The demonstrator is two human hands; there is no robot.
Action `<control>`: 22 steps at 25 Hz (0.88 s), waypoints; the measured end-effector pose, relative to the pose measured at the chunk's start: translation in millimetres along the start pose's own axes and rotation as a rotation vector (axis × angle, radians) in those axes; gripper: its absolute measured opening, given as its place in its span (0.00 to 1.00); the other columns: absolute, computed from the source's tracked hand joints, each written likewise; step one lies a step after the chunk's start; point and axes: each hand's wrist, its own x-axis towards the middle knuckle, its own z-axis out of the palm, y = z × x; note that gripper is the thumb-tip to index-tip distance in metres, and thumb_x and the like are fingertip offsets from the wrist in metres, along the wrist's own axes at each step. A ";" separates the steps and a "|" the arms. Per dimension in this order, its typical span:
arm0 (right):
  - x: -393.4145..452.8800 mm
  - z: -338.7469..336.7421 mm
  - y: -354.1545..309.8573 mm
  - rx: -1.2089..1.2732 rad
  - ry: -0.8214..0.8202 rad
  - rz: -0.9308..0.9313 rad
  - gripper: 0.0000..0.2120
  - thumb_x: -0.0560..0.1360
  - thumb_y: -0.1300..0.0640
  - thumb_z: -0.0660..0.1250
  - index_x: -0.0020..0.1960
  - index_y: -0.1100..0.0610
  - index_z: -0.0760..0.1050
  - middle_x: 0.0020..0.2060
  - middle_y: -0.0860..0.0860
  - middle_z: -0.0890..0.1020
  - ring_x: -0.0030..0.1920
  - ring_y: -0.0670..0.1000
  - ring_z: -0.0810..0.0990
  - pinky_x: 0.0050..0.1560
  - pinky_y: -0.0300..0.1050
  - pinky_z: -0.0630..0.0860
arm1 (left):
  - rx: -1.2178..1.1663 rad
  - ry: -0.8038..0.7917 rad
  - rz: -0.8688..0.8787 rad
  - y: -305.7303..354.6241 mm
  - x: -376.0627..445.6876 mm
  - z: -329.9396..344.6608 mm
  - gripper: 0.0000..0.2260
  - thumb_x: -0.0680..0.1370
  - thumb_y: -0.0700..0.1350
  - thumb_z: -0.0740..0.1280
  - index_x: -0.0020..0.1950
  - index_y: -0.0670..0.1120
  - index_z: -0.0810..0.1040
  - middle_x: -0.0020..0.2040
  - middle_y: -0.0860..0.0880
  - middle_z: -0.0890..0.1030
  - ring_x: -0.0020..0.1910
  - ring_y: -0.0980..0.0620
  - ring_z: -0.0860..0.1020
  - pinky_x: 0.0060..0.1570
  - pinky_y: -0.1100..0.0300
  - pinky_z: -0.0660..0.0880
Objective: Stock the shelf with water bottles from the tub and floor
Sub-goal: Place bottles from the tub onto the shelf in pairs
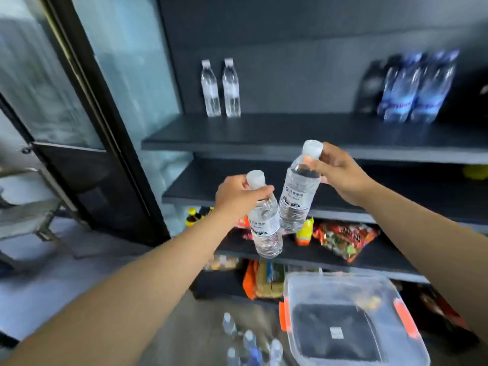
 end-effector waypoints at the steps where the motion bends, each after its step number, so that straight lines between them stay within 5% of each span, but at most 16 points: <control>1: 12.4 3.6 -26.2 0.016 0.004 -0.034 0.10 0.77 0.60 0.64 0.58 0.58 0.73 0.50 0.53 0.80 0.51 0.51 0.79 0.57 0.48 0.75 | -0.015 0.031 0.014 21.1 8.3 -20.8 0.11 0.66 0.54 0.76 0.40 0.48 0.81 0.37 0.52 0.81 0.38 0.54 0.78 0.40 0.58 0.73; 9: 120.6 21.4 -133.7 0.077 0.029 -0.181 0.11 0.78 0.57 0.63 0.59 0.59 0.73 0.52 0.54 0.82 0.50 0.51 0.80 0.56 0.50 0.76 | -0.061 0.265 0.097 128.5 89.1 -117.1 0.11 0.67 0.52 0.76 0.43 0.48 0.80 0.45 0.49 0.83 0.46 0.50 0.80 0.50 0.55 0.77; 19: 225.3 48.3 -113.2 -0.021 -0.004 -0.192 0.09 0.78 0.60 0.63 0.57 0.59 0.74 0.48 0.51 0.80 0.48 0.49 0.78 0.50 0.40 0.73 | -0.161 0.475 0.014 112.3 186.9 -132.1 0.15 0.67 0.50 0.77 0.50 0.44 0.82 0.44 0.49 0.81 0.43 0.51 0.78 0.46 0.59 0.75; 22: 264.5 67.5 -92.9 -0.057 0.003 -0.185 0.08 0.78 0.59 0.64 0.56 0.57 0.75 0.50 0.52 0.81 0.51 0.50 0.78 0.55 0.45 0.74 | -0.147 0.475 -0.025 89.8 231.6 -144.0 0.17 0.67 0.51 0.77 0.51 0.44 0.82 0.45 0.50 0.80 0.44 0.51 0.77 0.44 0.61 0.72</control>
